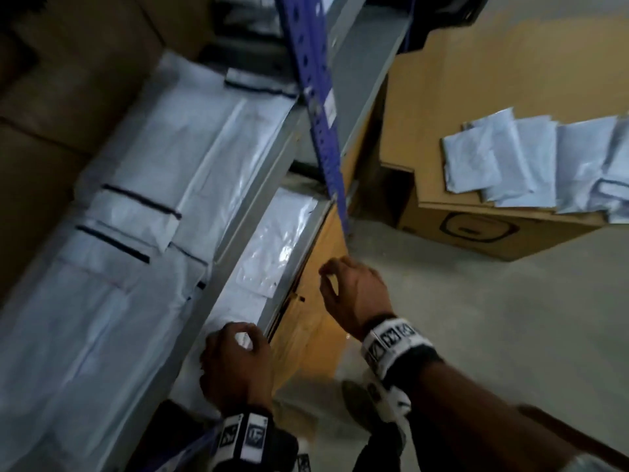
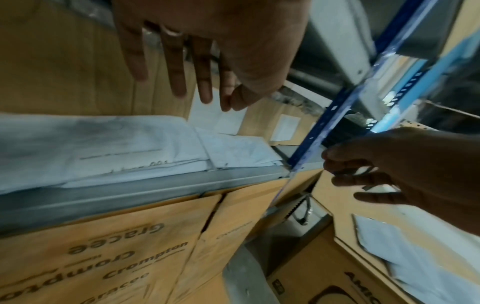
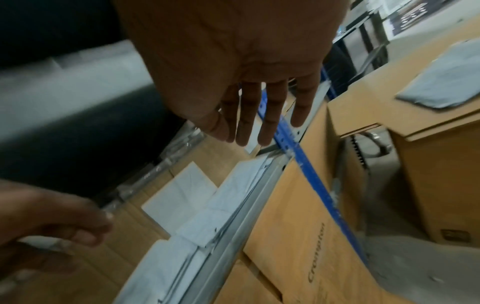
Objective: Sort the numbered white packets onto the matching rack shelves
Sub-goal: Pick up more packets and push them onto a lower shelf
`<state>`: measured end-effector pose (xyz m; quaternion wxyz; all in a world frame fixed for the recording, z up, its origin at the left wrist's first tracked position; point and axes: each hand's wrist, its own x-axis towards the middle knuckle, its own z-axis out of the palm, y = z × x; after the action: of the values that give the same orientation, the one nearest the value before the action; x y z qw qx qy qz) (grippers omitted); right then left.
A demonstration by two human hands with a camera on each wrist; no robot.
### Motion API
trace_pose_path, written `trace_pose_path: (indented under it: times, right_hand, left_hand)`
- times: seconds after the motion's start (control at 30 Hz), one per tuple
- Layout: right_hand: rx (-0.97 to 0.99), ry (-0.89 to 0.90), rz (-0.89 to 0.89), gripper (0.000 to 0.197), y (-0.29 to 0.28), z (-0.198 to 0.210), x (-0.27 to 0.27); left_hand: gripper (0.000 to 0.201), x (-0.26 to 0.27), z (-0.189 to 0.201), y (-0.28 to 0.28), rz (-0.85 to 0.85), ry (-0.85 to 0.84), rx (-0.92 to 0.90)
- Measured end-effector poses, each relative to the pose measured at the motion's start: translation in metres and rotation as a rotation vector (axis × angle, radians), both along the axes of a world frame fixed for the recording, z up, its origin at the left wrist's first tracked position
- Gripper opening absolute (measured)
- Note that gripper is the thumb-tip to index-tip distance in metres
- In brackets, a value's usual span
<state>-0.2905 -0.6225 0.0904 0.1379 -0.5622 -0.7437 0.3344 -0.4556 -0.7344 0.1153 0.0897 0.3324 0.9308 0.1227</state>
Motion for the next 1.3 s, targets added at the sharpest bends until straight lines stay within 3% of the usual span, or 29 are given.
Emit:
trace_pose_path:
  times: [0.07,0.3,0.53,0.77,1.0,1.3]
  right_hand:
    - [-0.042,0.046,-0.072,0.016,-0.018,0.032,0.036]
    - [-0.046,0.071,-0.304,0.015,-0.033,0.131,0.147]
    - [0.018,0.154,-0.436,0.012,-0.015,0.160,0.245]
    - [-0.008,0.127,-0.528,0.014,0.010,0.151,0.316]
    - [-0.137,0.135,-0.626,0.008,0.028,0.126,0.342]
    - [-0.222,0.086,-0.741,0.011,0.111,0.099,0.376]
  left_hand:
    - [0.007,0.019,0.030,0.002,-0.077,-0.049,0.040]
    - [0.007,0.105,0.135,0.035,-0.167,-0.127,0.191]
    - [0.011,0.193,0.177,0.092,-0.230,-0.204,0.310]
    - [0.012,0.258,0.161,0.123,-0.309,-0.240,0.287]
    - [0.008,0.287,0.150,0.163,-0.363,-0.250,0.192]
    - [0.004,0.313,0.108,0.275,-0.413,-0.341,0.048]
